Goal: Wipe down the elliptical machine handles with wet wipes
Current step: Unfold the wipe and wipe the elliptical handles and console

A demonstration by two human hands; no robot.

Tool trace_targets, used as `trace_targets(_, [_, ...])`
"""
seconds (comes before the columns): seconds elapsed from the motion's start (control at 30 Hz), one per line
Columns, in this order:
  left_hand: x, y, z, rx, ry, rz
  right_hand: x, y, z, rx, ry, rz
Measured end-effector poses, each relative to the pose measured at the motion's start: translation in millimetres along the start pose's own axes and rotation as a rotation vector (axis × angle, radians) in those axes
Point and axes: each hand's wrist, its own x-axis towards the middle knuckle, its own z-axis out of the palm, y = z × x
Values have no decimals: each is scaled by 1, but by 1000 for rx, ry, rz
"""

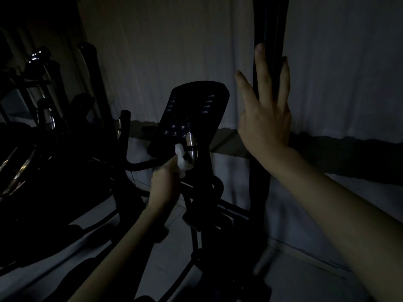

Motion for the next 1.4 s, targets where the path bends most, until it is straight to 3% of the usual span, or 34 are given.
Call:
trace_targets(0.07, [4, 21, 0, 53, 11, 61, 0, 1, 1, 4, 11, -4])
trace_targets(0.17, [-17, 61, -3, -343, -115, 35, 0, 2, 0, 14, 16, -14])
trace_targets(0.27, [-18, 65, 4, -444, -22, 8, 0, 1, 1, 7, 19, -10])
trace_targets(0.37, [7, 63, 3, -345, 167, -37, 0, 1, 1, 20, 20, -12])
trace_targets(0.43, [29, 71, -7, -359, 204, -2, 1, 2, 2, 14, 17, -20])
trace_targets(0.63, [37, 61, -4, 32, 186, 338, 1, 3, 3, 28, 24, -27])
trace_targets(0.83, [-23, 28, 16, 104, -10, 522, 1, 2, 1, 34, 23, -24])
trace_targets(1.07, [43, 48, -18, 101, 131, 454, 2, 3, 1, 30, 34, -28])
trace_targets(1.4, [-38, 34, 17, -3, -75, 410, 1, 3, 2, 43, 37, -25])
